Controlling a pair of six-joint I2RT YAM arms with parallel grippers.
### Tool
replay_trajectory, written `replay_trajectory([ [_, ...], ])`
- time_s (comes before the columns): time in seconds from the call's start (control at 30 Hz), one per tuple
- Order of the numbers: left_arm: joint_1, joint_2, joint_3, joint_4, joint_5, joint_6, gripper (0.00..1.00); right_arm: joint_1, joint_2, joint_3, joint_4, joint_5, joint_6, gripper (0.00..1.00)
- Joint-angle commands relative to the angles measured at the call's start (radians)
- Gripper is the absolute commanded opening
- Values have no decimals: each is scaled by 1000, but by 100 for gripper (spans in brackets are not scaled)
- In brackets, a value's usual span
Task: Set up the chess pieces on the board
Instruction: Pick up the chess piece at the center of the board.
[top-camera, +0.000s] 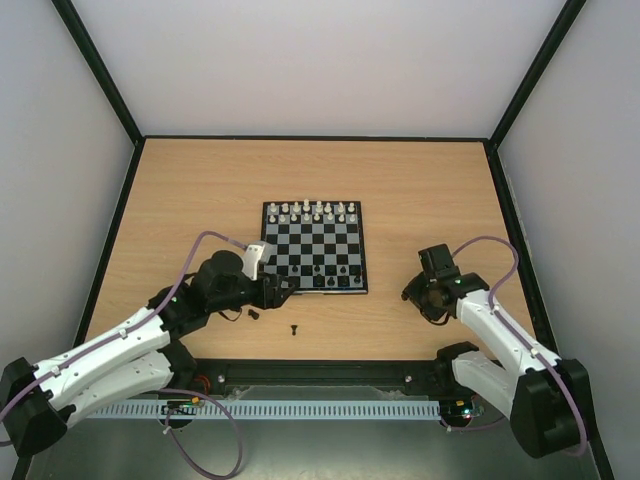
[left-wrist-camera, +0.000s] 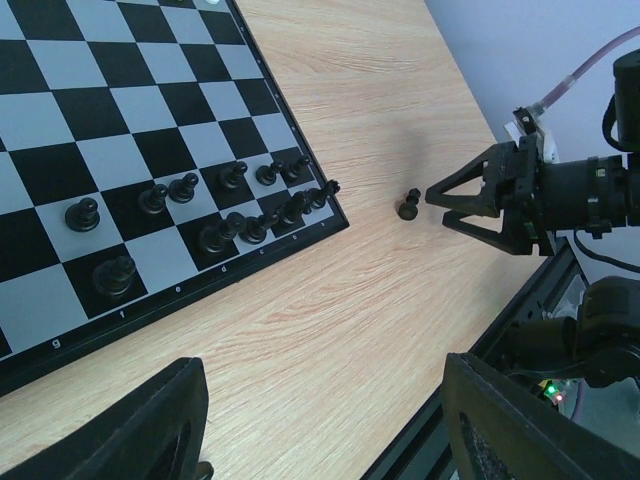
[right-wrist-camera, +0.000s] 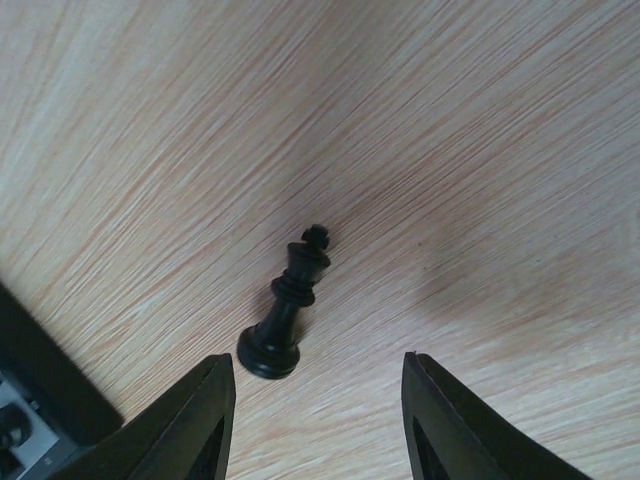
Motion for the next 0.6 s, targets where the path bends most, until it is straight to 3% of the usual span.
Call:
replay_trajectory([
  [0.0,23,-18,-20,12,55,18,67,-6,58,27,-8,49,12,46],
  [0.57,51,-14,-25,22,67,17,66,-72,227,89,57,24,-48,41],
])
